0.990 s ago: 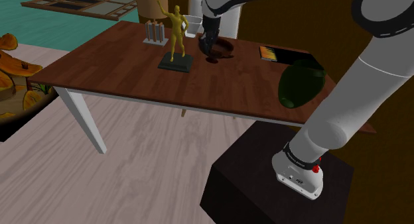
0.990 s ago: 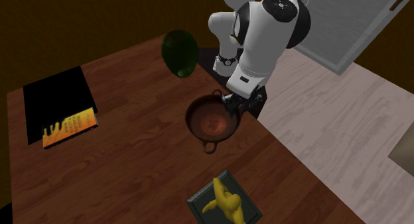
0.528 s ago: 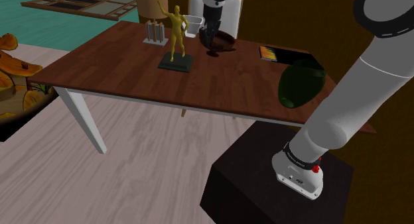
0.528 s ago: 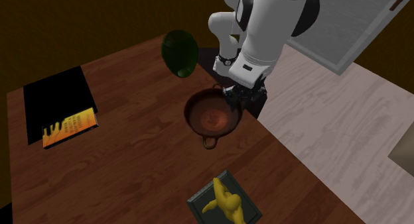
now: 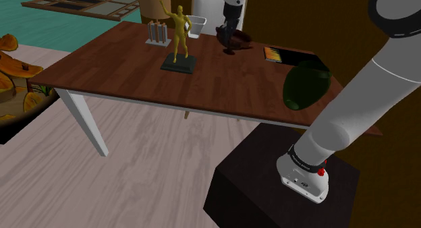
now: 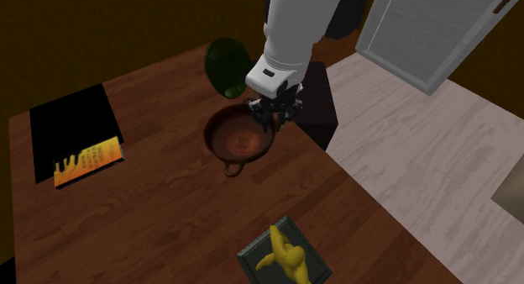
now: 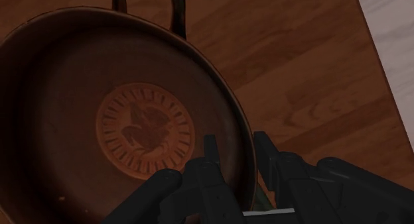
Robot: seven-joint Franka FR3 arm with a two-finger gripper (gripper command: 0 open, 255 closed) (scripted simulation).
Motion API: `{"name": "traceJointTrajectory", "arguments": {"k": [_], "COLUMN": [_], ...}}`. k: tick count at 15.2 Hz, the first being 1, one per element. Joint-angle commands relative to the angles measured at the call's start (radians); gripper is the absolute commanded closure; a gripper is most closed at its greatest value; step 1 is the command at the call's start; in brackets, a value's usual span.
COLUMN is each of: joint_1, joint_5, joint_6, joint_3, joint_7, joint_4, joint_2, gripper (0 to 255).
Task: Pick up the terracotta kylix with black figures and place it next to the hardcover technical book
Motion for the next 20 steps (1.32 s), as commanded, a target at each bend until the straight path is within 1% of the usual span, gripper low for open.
{"name": "traceJointTrajectory", "arguments": {"k": [1,6,11,16,20], "joint_1": [-0.020,-0.075,-0.130,-0.185,-0.233], "joint_5": [0.001,0.005,0.014,0.033,0.060], "joint_6": [0.008,0.022,0.030,0.033,0.030], "joint_3": [-0.023,-0.087,-0.153,-0.218,-0.266], "joint_7": [-0.044,-0.164,-0.287,-0.414,-0.518], "joint_4": [-0.012,-0.027,-0.014,0.029,0.085], "joint_2": [-0.010,-0.022,-0.010,0.028,0.077], "gripper": [255,255,255,255,255]}}
